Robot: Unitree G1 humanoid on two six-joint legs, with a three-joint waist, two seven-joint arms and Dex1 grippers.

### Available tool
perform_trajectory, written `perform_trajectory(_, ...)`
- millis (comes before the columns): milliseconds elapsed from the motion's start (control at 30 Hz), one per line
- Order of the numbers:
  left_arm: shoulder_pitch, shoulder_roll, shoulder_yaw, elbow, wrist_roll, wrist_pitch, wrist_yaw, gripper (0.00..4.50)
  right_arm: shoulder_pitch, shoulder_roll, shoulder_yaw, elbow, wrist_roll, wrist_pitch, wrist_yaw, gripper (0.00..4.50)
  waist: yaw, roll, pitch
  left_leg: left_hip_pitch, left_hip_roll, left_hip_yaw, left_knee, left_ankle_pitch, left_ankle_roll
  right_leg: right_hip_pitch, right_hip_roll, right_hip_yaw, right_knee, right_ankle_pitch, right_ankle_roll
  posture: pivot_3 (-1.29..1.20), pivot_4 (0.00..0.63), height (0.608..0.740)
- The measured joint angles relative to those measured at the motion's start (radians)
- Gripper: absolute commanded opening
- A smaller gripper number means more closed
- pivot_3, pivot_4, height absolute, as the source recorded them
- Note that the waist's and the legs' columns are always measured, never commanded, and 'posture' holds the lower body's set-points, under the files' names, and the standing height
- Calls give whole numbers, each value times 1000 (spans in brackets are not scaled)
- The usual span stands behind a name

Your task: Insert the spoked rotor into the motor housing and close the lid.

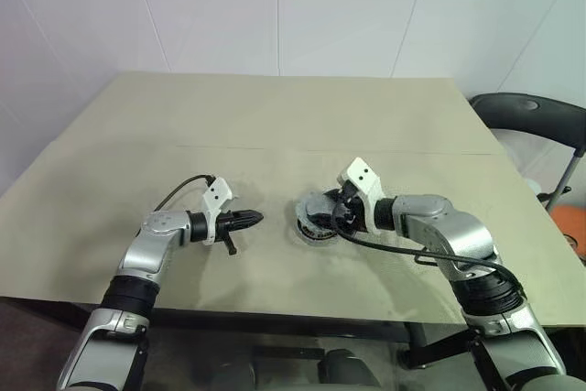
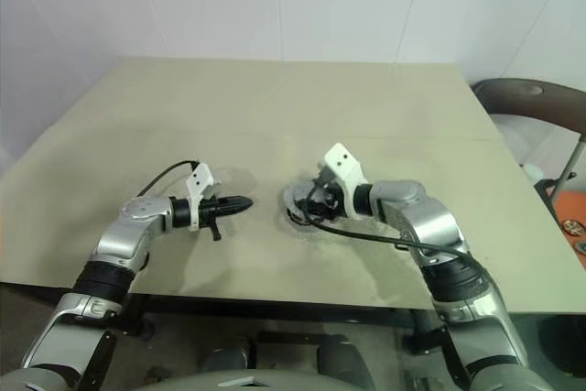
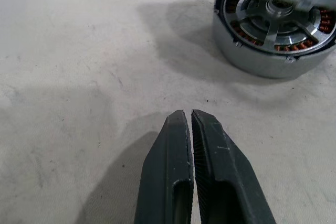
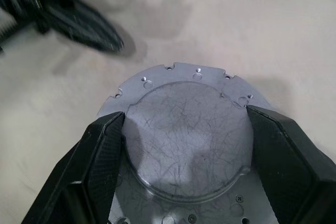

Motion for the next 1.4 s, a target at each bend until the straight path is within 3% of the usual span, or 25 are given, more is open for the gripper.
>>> perform_trajectory(1033, 0, 1, -1, -3, 9, 4, 3, 223, 1, -45, 82, 38, -97, -57, 20, 3233, 1, -1, -1, 4, 0, 0, 7, 0, 0, 4, 0, 0, 0, -4, -1, 0, 0, 740)
perform_trajectory(1400, -3, -38, 6, -23, -31, 40, 4, 223, 26, -91, 68, 29, -87, -66, 75, 3233, 34, -2, -2, 3, 0, 0, 5, 0, 0, 4, -1, 0, -3, -2, -1, 0, 0, 740)
